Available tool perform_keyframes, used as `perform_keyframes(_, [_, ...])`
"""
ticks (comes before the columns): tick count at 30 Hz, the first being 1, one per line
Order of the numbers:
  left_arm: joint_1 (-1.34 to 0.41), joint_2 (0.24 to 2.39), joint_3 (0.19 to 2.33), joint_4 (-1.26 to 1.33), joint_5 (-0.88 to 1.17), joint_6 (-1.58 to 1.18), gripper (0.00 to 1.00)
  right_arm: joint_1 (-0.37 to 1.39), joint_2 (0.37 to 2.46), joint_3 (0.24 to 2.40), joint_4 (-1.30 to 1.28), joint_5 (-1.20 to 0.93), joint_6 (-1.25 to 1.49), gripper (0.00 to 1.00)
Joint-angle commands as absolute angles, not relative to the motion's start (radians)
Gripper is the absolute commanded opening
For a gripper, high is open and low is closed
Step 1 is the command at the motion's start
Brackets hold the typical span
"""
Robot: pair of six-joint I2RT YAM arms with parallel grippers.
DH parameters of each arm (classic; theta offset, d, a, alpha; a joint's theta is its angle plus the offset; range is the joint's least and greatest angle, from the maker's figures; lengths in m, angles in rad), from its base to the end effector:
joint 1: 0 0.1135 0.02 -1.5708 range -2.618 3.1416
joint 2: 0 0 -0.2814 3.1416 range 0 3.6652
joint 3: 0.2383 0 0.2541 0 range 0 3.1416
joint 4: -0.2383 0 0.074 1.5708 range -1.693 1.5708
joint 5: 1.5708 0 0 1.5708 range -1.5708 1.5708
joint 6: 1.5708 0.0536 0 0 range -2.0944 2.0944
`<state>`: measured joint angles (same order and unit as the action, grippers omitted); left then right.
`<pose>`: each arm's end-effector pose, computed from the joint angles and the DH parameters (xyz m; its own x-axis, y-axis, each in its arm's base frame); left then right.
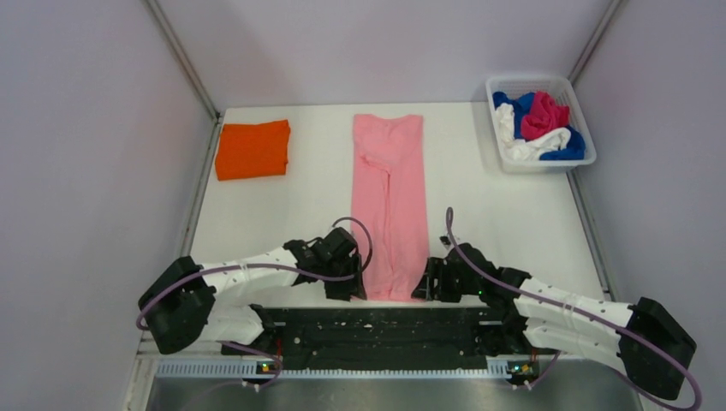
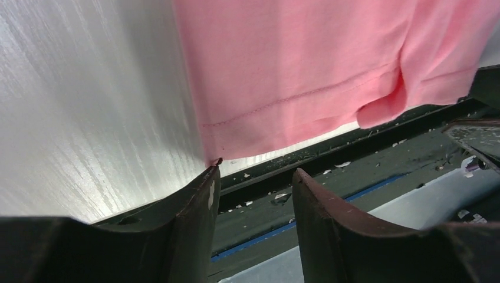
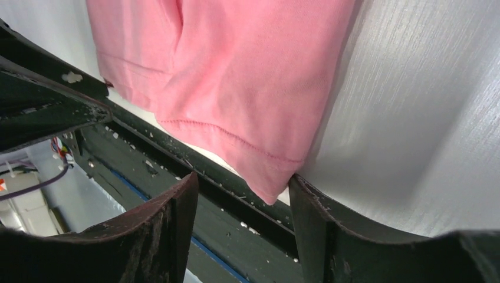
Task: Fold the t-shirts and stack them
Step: Grab the bottom of the folded rectangular tshirt with both arms
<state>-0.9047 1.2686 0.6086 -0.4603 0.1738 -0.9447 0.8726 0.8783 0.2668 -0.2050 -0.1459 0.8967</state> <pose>0.1307 -0.1813 0.1640 -0.9912 -0.0304 -0.1290 0.0303 0.8955 -0.4441 0.0994 0.1306 0.1449 -0.9345 0.0889 -0.3447 -0.1470 0.7855 0.6011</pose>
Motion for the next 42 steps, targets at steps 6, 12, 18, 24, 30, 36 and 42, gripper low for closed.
perform_keyframes(6, [-0.913, 1.243, 0.608, -0.565, 0.072, -0.986, 0.53, 0.865, 0.922, 0.243, -0.149, -0.129, 0.951, 0.56])
perform_keyframes(12, [-0.913, 1.255, 0.605, -0.533, 0.044, -0.993, 0.49, 0.866, 0.928, 0.241, -0.15, -0.141, 0.954, 0.51])
perform_keyframes(18, [-0.916, 1.377, 0.642, -0.409, 0.142, -0.964, 0.25, 0.865, 0.92, 0.229, -0.147, -0.148, 0.965, 0.44])
perform_keyframes(24, [-0.921, 1.412, 0.661, -0.487, 0.089, -0.945, 0.0, 0.865, 0.928, 0.188, -0.087, -0.186, 0.982, 0.0])
perform_keyframes(30, [-0.968, 1.262, 0.58, -0.507, 0.076, -0.985, 0.0, 0.917, 0.902, 0.135, -0.05, -0.253, 1.044, 0.0])
perform_keyframes(36, [-0.975, 1.194, 0.597, -0.417, 0.169, -0.961, 0.0, 0.954, 0.837, 0.211, -0.092, -0.226, 1.035, 0.0])
perform_keyframes(42, [-0.952, 1.186, 0.729, -0.463, -0.004, -0.911, 0.0, 0.934, 0.783, 0.326, -0.149, -0.041, 0.95, 0.0])
